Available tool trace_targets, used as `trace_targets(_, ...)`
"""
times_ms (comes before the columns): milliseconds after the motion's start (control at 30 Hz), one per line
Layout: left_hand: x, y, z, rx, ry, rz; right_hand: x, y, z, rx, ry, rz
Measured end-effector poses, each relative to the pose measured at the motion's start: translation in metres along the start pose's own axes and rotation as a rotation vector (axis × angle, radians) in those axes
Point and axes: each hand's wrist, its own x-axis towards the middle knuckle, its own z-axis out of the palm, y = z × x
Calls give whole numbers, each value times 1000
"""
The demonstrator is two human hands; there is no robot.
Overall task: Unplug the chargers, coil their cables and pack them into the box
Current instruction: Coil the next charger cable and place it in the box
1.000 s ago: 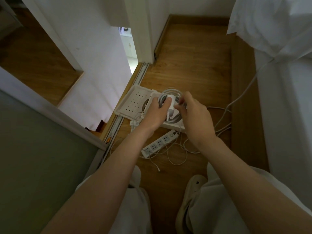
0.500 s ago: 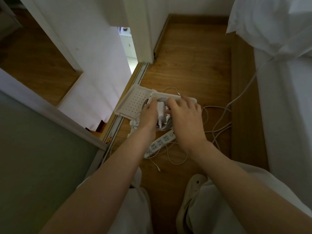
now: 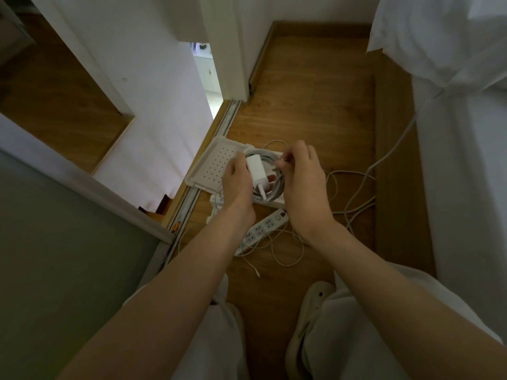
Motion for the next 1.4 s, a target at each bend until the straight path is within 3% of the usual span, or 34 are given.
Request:
trace_targets(267, 0, 2, 4, 158, -89, 95, -1, 5, -9, -75, -54, -23)
trace_targets(433, -2, 4, 4, 5, -81, -33, -6, 7, -4, -249, -105, -158)
trace_targets(667, -9, 7, -1, -86, -215, -222, -3, 9, -1, -75, -20, -17)
trace_targets(800, -12, 6, -4, 120, -360, -44, 5, 15, -1, -130, 13, 1)
trace_targets(933, -12, 2, -1, 368, -248, 228, 8, 19, -2, -406, 3, -181)
trace_targets(1133, -4, -1, -4, 491, -281, 165, 1, 13, -7, -290, -72, -138)
trace_targets(1267, -5, 4, -4, 402, -423, 92, 3, 8, -19, 65, -2, 85)
trace_targets(1333, -7, 9, -3, 353, -502, 105, 12, 13, -26, 267, 17, 348)
trace_targets(1400, -9, 11, -1, 350, -542, 175, 24, 22, -31, 629, -20, 703)
